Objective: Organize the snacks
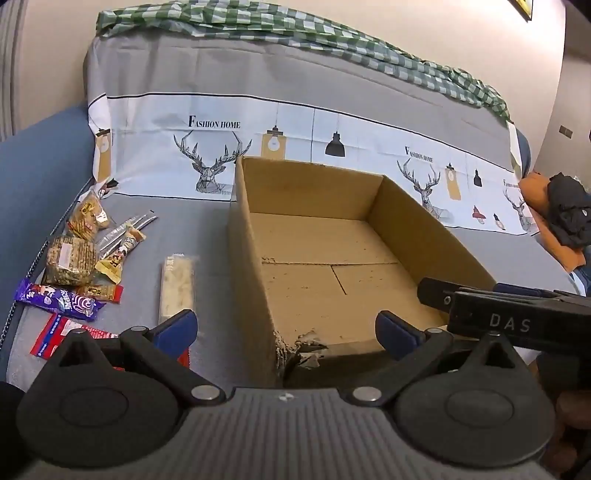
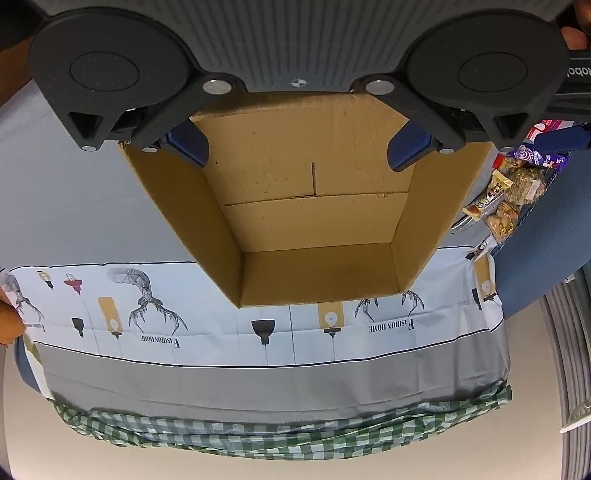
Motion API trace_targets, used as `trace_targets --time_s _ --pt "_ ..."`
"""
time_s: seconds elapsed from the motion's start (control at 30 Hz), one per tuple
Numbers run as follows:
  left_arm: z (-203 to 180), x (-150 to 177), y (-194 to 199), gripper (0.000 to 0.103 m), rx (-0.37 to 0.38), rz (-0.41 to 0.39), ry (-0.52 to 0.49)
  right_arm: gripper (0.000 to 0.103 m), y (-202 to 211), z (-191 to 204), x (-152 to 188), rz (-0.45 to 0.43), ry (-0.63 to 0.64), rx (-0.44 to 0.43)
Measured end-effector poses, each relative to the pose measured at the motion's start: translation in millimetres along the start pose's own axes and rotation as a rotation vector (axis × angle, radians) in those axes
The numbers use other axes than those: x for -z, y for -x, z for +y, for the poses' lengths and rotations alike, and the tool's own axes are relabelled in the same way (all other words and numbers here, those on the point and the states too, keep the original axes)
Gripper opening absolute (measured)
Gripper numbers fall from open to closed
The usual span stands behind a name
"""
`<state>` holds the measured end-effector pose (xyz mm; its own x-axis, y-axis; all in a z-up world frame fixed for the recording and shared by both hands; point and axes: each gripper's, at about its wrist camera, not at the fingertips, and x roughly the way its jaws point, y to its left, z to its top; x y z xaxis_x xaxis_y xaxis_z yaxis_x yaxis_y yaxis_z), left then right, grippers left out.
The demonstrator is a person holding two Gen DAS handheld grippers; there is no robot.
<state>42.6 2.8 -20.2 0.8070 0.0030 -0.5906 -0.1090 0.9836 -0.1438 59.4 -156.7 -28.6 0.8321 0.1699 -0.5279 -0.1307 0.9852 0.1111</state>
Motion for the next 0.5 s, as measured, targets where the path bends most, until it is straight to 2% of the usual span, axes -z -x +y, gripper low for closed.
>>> trace_targets --time_s 0.2,0.43,0.5 --pt "-1.5 -1.6 4.4 0.103 0.007 -0.001 -0.008 0.102 3.6 -0.5 -1.3 0.033 0.009 0.021" --pt "0.0 -3.8 5.7 0.103 0.014 0.001 -0.014 0.102 6.5 4.2 3.2 0.024 0.007 0.031" --pt "1.1 -4.4 5.6 0.103 0.017 0.004 -0.016 0.102 1.8 2.1 6.7 -0.014 -0.006 0.012"
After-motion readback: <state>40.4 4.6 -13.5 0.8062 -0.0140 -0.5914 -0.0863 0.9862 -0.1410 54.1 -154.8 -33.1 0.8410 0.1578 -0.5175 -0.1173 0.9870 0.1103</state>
